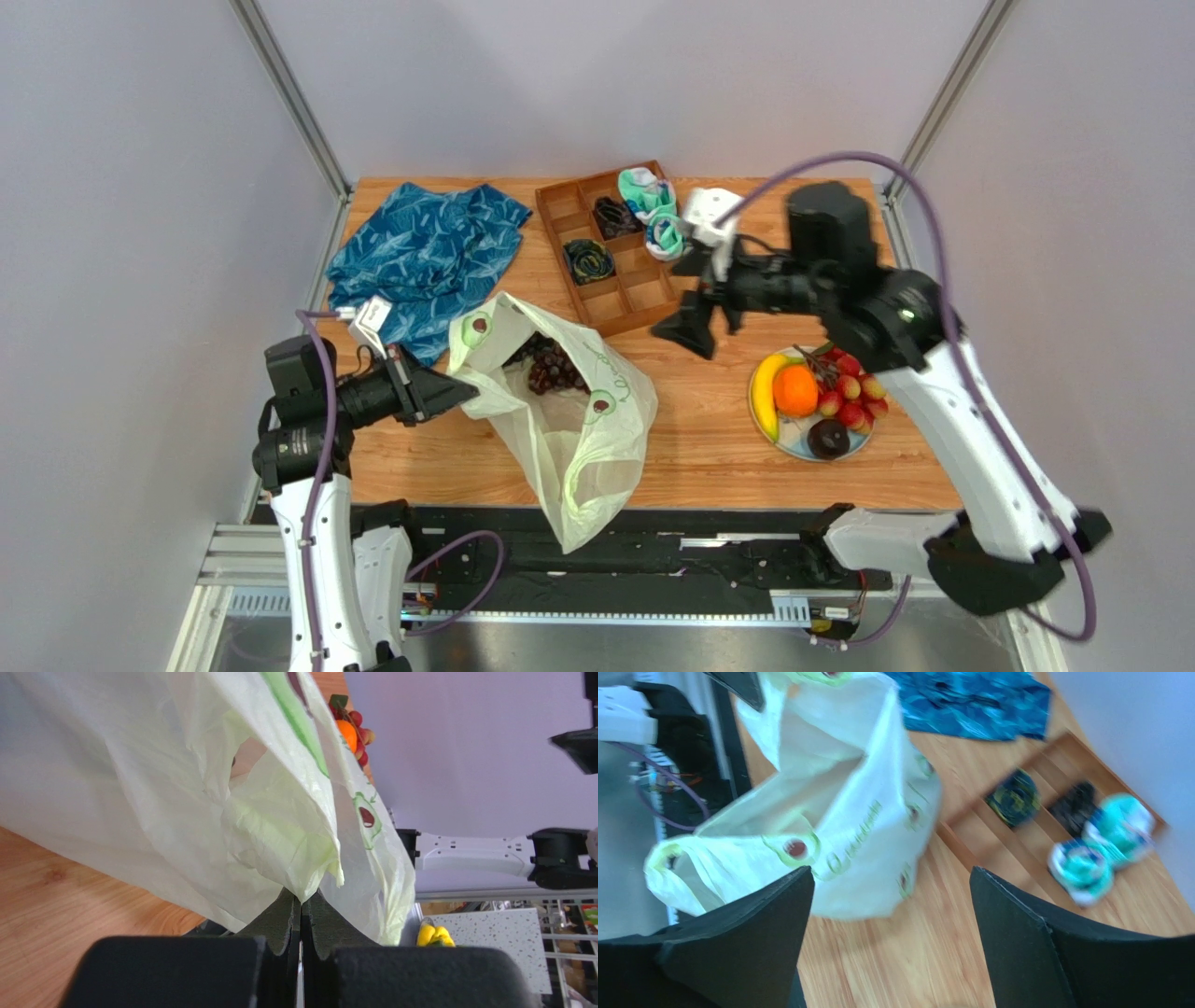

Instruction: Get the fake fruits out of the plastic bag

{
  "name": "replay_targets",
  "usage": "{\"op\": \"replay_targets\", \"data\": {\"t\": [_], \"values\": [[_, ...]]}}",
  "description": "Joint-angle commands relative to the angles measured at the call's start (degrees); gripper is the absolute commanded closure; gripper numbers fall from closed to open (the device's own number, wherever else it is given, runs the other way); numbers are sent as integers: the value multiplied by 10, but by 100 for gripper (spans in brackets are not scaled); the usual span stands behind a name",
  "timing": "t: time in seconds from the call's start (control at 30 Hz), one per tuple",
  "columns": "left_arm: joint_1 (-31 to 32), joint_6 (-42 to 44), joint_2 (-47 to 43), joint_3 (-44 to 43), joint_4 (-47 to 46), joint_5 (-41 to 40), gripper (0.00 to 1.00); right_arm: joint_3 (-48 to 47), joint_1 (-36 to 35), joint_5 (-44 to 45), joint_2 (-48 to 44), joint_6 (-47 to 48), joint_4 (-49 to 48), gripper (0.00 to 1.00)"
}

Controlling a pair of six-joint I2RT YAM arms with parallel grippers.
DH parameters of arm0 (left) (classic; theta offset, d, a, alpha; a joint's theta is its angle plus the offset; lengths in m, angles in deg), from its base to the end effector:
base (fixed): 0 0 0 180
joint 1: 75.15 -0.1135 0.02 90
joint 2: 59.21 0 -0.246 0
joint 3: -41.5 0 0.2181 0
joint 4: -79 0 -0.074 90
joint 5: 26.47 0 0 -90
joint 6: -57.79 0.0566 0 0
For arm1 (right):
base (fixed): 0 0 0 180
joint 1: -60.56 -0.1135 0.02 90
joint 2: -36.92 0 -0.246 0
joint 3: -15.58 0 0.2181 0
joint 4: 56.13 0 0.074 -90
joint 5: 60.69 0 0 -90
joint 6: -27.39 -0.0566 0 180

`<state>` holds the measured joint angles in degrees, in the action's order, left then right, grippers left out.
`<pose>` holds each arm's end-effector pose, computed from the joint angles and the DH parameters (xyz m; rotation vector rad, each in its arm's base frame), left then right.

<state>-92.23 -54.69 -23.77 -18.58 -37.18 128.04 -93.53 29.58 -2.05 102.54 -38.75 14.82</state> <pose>0.1049 -0.0212 0.2849 -0.1120 2.0729 -1.2980 0.1436 0.1206 0.4313 -1.2260 1.6213 0.6370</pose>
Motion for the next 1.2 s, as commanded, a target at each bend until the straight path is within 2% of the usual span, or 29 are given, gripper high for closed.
{"op": "replay_targets", "data": {"t": [0.0,0.07,0.1,0.13,0.17,0.23,0.33,0.4,0.57,0.63,0.73,0.83,0.97,1.07,1.17], "values": [[-6,62,15,-108,66,37,100,-49,-124,-4,103,-73,-60,25],[-6,81,16,-127,93,35,100,-59,-168,-6,130,-55,-56,37],[-6,92,16,-140,107,26,100,-62,-179,-13,147,-45,-52,55],[-6,102,12,-144,121,21,100,-62,-188,-33,155,-13,-43,63],[-7,126,10,-149,150,17,100,-48,-207,-33,159,0,-45,67],[-7,147,2,-161,180,3,100,-23,-224,-7,176,35,-61,67],[-6,188,7,-180,231,-14,100,16,-242,25,215,44,-94,74],[-6,212,11,-193,258,-31,100,36,-245,44,242,19,-132,80],[-14,224,31,-202,270,-59,100,64,-244,137,317,-30,-220,83],[-21,220,38,-202,263,-55,100,55,-242,165,343,-34,-228,83],[-33,216,44,-200,257,-44,100,40,-237,211,390,-28,-225,76],[-37,220,43,-199,260,-44,100,39,-232,254,423,-8,-243,58],[-37,220,40,-181,259,-37,100,30,-227,292,463,22,-265,43],[-37,217,42,-170,251,-33,100,10,-227,307,505,46,-269,36],[-37,213,42,-164,246,-29,100,-7,-227,339,544,72,-277,33]]}}
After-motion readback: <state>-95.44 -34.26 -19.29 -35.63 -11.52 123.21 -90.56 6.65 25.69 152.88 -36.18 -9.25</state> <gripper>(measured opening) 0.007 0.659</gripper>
